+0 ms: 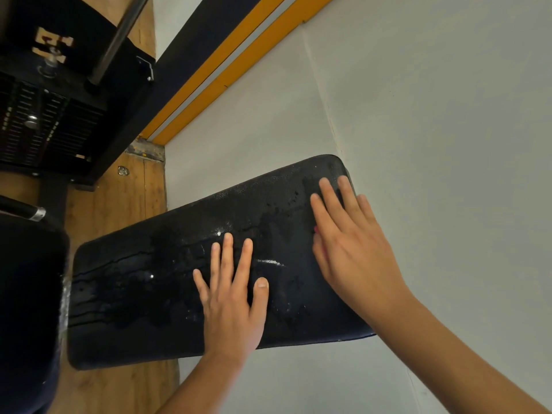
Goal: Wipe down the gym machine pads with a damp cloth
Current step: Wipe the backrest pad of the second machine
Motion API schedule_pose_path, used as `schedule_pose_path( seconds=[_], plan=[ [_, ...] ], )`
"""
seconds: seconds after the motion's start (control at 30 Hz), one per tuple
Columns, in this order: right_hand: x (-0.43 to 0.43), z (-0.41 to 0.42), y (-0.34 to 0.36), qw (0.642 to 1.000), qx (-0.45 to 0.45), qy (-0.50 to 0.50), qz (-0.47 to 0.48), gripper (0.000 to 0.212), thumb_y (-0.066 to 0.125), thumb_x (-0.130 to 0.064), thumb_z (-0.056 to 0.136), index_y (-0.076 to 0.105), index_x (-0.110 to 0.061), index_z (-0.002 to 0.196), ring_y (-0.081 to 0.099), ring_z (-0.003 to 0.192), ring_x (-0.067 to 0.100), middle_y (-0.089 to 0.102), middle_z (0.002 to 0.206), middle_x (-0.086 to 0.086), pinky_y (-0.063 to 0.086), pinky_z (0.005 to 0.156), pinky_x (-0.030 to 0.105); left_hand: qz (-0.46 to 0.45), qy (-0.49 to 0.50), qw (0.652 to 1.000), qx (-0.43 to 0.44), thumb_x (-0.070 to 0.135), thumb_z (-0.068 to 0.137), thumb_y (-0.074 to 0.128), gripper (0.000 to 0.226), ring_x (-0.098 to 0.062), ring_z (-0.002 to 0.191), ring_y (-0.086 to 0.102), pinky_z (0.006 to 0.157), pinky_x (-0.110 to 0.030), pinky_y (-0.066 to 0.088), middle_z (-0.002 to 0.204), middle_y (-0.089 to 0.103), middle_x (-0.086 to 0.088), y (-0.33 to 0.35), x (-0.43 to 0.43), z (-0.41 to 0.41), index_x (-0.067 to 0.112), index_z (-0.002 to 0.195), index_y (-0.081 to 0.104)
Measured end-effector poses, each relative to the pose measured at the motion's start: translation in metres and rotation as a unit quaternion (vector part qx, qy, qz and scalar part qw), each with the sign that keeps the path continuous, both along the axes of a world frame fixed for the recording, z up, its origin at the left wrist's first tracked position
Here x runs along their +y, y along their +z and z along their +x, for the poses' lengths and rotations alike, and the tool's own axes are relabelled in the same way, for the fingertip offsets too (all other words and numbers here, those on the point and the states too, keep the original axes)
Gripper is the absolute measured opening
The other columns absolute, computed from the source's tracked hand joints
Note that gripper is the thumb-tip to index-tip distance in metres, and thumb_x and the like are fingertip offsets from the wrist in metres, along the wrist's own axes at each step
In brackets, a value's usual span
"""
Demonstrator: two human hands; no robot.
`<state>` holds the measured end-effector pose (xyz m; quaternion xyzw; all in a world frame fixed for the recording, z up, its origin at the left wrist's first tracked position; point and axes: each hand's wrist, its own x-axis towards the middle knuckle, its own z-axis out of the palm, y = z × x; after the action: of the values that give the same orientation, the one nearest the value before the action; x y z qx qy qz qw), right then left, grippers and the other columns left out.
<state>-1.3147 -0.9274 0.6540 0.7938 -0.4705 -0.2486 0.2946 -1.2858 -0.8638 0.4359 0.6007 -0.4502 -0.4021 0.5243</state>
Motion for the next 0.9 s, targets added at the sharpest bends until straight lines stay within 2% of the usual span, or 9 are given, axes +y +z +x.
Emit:
schedule_pose_path(
  seconds=[0.17,0.33,0.5,0.67,0.77,0.9],
  plan=[
    [-0.063,0.032,-0.005,0.999,0.032,-0.014,-0.019,0.052,0.03,-0.023,0.108,0.033,-0.004,0.156,0.005,0.158,0.035,0.017,0.169,0.016,0.01,0.127,0.049,0.0,0.001,1.0,0.006,0.047,0.102,0.025,0.06,-0.014,0.158,-0.005,0.124,-0.063,0.002,0.172,0.004,0.009,0.001,-0.001,0.0,0.037,0.161,0.017],
    [-0.1,0.049,-0.006,0.999,0.034,-0.02,-0.025,0.052,0.026,-0.022,0.108,0.031,-0.002,0.156,0.004,0.158,0.036,0.016,0.169,0.017,0.011,0.128,0.049,-0.003,0.004,1.0,0.007,0.046,0.102,0.027,0.06,-0.014,0.158,-0.005,0.124,-0.062,0.001,0.172,0.003,0.01,-0.001,-0.003,0.001,0.038,0.161,0.017],
    [-0.056,0.031,-0.005,0.999,0.026,-0.017,-0.013,0.053,0.03,-0.021,0.107,0.033,-0.003,0.156,0.007,0.158,0.034,0.021,0.168,0.016,0.012,0.128,0.047,-0.008,-0.001,1.0,0.007,0.045,0.102,0.029,0.062,-0.014,0.158,-0.005,0.124,-0.063,0.001,0.172,0.001,0.011,-0.003,-0.002,0.0,0.038,0.162,0.017],
    [0.016,-0.004,-0.006,1.0,0.018,0.009,-0.011,0.051,0.049,-0.017,0.102,0.047,-0.001,0.15,0.022,0.155,0.036,0.034,0.163,0.018,0.025,0.125,0.052,-0.005,-0.003,1.0,0.001,0.046,0.103,0.027,0.061,-0.015,0.158,-0.006,0.123,-0.064,0.002,0.172,0.001,0.01,-0.004,0.0,0.0,0.039,0.162,0.015],
    [0.046,-0.024,-0.005,0.999,0.027,0.02,-0.011,0.051,0.044,-0.019,0.101,0.05,-0.002,0.149,0.025,0.154,0.036,0.037,0.162,0.017,0.028,0.123,0.052,-0.007,-0.004,1.0,0.003,0.045,0.102,0.028,0.062,-0.016,0.158,-0.005,0.123,-0.064,0.002,0.172,0.001,0.009,-0.004,0.0,0.001,0.039,0.162,0.015],
    [0.054,-0.026,-0.003,0.999,0.039,0.029,-0.009,0.055,0.037,-0.022,0.099,0.051,-0.002,0.148,0.026,0.152,0.037,0.039,0.16,0.017,0.025,0.12,0.051,-0.004,-0.002,1.0,0.004,0.046,0.102,0.028,0.062,-0.016,0.159,-0.005,0.123,-0.065,0.003,0.172,0.003,0.008,-0.003,-0.001,0.0,0.039,0.162,0.015]
  ],
)
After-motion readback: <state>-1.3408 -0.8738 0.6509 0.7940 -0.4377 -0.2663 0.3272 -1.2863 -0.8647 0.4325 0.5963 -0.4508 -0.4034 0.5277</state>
